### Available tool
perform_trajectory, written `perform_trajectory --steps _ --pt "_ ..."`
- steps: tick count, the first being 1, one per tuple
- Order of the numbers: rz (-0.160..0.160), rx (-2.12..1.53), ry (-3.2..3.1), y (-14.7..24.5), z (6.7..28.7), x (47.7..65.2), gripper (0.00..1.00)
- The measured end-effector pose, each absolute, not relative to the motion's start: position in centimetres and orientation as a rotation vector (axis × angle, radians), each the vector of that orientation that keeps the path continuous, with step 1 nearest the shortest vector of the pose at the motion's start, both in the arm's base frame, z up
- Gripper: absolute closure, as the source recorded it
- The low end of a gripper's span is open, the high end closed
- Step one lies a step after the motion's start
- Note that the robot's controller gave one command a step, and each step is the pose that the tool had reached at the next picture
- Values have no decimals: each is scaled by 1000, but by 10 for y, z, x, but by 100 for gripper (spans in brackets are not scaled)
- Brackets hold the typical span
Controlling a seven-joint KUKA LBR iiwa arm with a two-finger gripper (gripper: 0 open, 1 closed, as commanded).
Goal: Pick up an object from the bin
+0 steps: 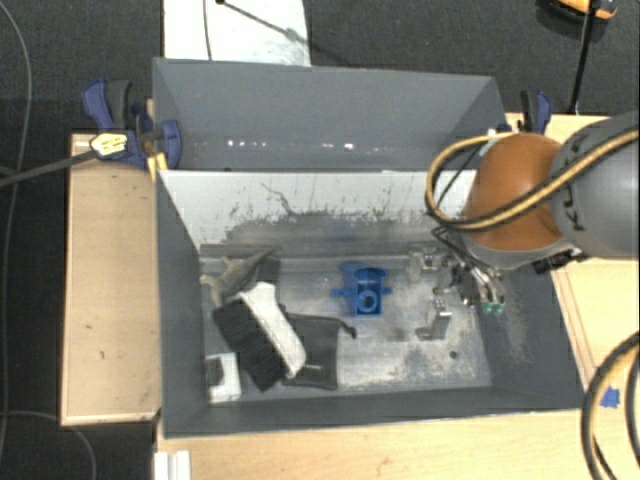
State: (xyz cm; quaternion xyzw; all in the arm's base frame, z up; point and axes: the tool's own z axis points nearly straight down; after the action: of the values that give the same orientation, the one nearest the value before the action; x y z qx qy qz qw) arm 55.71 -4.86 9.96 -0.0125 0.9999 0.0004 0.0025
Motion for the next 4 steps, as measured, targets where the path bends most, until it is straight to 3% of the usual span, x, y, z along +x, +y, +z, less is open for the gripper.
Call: perform_trajectory --steps 1,2,4 --pt "0 9 3138 -45 91 559 0" --pt "6 43 3140 -3 97 550 0" --pt "4 -66 3132 19 80 586 0"
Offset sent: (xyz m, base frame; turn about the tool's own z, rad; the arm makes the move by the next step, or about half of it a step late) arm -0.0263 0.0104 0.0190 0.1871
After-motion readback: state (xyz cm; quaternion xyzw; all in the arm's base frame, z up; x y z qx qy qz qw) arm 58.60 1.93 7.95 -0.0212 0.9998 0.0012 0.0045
